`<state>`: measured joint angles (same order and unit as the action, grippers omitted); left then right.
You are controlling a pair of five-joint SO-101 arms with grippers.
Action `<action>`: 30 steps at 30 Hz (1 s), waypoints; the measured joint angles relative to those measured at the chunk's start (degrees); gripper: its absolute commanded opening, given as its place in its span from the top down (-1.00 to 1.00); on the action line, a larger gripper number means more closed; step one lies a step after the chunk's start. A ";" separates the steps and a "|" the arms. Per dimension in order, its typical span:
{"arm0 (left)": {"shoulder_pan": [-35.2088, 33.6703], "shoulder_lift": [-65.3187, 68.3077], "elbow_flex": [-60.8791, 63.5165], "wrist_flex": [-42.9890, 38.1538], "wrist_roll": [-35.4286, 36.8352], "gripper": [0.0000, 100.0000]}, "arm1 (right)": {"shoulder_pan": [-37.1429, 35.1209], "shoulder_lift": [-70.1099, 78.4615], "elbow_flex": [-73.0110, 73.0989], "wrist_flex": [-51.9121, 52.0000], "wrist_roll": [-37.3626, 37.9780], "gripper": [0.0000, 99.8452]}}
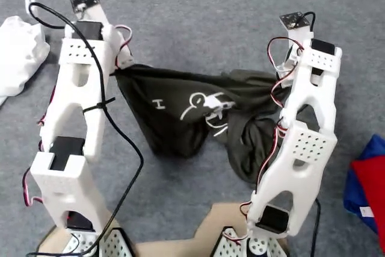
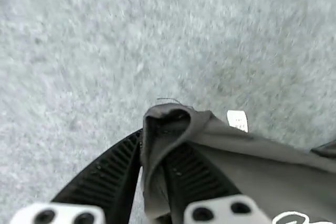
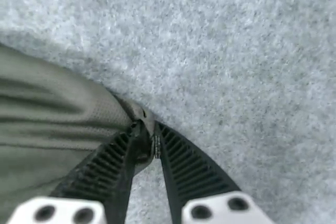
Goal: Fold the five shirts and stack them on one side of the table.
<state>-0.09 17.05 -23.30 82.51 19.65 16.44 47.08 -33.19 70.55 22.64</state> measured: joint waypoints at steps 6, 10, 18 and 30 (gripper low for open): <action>-2.73 0.09 -8.62 4.13 -1.49 0.96 | -1.93 0.00 -0.35 1.49 0.00 0.99; -2.73 0.09 -18.55 10.46 -7.74 0.96 | -3.69 0.00 -3.87 5.63 0.00 0.99; -0.53 0.00 -27.78 17.58 -18.81 0.96 | -8.09 0.00 -19.08 21.71 0.26 0.99; 5.10 -16.79 -24.79 17.67 -29.01 0.96 | -9.41 -5.45 -38.33 30.77 3.16 0.99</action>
<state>5.01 0.26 -48.09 100.18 -9.36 7.03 41.63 -71.52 101.32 25.80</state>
